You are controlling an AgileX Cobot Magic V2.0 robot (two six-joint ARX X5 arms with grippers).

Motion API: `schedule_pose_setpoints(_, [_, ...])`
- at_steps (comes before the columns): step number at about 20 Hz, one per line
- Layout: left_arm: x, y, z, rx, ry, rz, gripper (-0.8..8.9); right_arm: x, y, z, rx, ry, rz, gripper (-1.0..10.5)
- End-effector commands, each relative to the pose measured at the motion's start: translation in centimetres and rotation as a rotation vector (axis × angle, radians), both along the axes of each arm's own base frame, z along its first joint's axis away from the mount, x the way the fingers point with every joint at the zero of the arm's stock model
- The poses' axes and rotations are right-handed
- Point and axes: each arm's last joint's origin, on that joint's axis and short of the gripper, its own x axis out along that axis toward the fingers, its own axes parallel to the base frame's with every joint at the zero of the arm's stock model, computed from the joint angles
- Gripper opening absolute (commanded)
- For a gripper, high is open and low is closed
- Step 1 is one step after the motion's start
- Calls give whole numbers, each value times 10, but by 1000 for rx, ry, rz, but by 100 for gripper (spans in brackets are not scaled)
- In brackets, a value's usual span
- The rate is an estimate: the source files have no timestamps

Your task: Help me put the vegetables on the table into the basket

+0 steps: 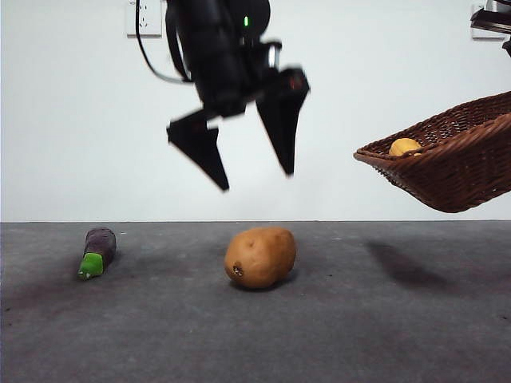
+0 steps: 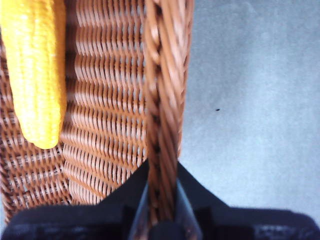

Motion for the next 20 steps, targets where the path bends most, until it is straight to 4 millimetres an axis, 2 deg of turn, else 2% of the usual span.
schedule_pose_setpoints(1, [-1,-5,-26,10,21,-20,530,-1,1,4,11,-27,12,-8])
schedule_pose_setpoints(3, [-2,-7,-36,10,19,-26,530,-1,1,4,10,-26,12,-8])
schedule_pose_setpoints(9, [-1,-9,-51,17,33,-23,530,-1,1,3,11,-22,13,-8])
schedule_pose_setpoints(12, [1,-12,-70,53,81,-26,530,-2,1,3,11,-21,13,-8])
schedule_pose_setpoints(14, [1,-16,-76,54,85,-18,528,-2,1,3,11,-18,13,-8])
schedule_pose_setpoints(15, [1,-18,-76,47,76,-8,462,-2,1,3,11,-18,13,-8])
schedule_pose_setpoints(18, [-1,-23,-76,43,62,-20,-17,-2,1,3,11,-19,13,-8])
schedule_pose_setpoints(20, [-2,-24,-76,46,65,-22,-9,-2,1,3,11,-19,13,-8])
